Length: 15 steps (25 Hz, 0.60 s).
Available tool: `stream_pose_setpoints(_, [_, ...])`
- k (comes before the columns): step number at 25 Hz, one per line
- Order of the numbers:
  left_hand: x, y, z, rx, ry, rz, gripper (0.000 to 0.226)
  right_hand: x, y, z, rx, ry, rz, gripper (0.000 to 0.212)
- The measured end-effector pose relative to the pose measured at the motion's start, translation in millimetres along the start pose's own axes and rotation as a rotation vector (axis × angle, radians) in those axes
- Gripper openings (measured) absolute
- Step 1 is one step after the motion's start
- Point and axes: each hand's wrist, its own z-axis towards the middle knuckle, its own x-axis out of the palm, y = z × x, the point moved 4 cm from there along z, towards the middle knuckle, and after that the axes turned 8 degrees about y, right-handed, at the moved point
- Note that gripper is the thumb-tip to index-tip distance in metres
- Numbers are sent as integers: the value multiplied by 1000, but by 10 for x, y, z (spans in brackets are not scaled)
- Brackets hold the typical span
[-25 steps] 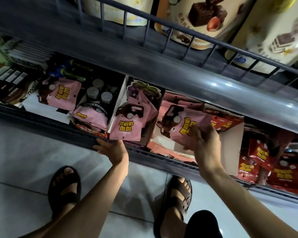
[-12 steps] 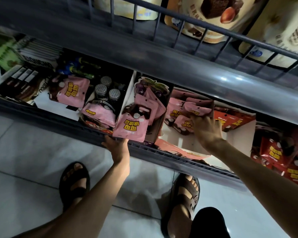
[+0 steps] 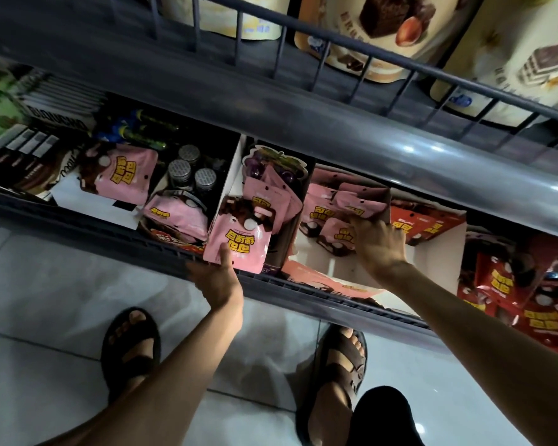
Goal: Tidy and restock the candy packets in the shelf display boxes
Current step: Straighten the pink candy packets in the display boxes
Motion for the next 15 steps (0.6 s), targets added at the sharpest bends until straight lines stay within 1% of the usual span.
stream_pose_setpoints(2, [42,13,97,-56,5,85,94,-35,-3,44,0,-39,-25,33])
stream_pose_setpoints(4, [97,25,146,-116,12,115,98,-11,2,111,-10,-70,-57,36])
stream_pose_setpoints(6, [135,8,142,-118,11,121,98,48,3,165,-16,-62,-41,38])
stream_pose_setpoints(8, [161,12,128,-120,8,129,98,63,-19,206,-3,-59,-4,33])
stream_pose_setpoints(11, [185,22,125,-131,9,92,98,-2,-67,218,12,-82,-30,27])
stream_pose_setpoints(15, [197,31,133,-138,17,55,98,-14,-33,184,0,-65,14,25])
